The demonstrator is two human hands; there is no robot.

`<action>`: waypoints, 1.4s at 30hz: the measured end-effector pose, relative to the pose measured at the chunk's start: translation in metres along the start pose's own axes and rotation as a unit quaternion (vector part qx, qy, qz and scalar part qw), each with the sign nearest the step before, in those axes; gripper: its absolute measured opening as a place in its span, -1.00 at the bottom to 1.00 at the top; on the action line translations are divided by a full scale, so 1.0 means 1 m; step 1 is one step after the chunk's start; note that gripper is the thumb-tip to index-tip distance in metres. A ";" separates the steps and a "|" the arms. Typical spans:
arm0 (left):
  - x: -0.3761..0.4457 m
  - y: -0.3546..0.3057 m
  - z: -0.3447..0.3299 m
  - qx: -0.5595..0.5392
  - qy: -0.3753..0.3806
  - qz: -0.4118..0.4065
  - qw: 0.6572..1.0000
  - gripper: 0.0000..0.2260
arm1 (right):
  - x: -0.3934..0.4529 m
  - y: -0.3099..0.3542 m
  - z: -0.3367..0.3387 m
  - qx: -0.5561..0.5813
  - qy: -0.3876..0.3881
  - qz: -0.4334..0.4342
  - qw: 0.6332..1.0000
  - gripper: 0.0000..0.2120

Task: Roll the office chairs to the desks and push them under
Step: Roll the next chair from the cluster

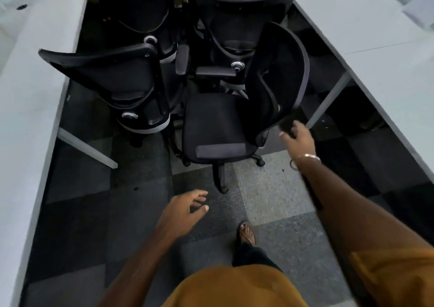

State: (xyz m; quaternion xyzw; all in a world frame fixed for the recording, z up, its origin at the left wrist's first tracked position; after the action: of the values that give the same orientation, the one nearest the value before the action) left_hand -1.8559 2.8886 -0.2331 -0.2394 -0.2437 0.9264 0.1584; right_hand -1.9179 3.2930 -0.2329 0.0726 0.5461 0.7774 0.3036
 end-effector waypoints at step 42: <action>0.177 -0.119 0.044 0.363 -0.127 -0.028 0.923 -0.72 | 0.040 0.047 -0.011 -0.403 0.290 0.314 0.809 -0.37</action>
State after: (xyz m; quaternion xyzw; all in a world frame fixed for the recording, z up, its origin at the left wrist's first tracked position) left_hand -2.0052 3.0435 -0.2018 -0.0392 0.0849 0.9691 0.2283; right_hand -1.9731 3.2959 -0.2042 -0.1180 0.1938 0.9656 -0.1274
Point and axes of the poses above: each hand's wrist, its own x-axis towards the middle knuckle, its own z-axis out of the back of the hand, y = z × x, the point moved 7 cm from there along x, towards the middle knuckle, and after that the axes turned 13 degrees about x, right-handed, at the moved point
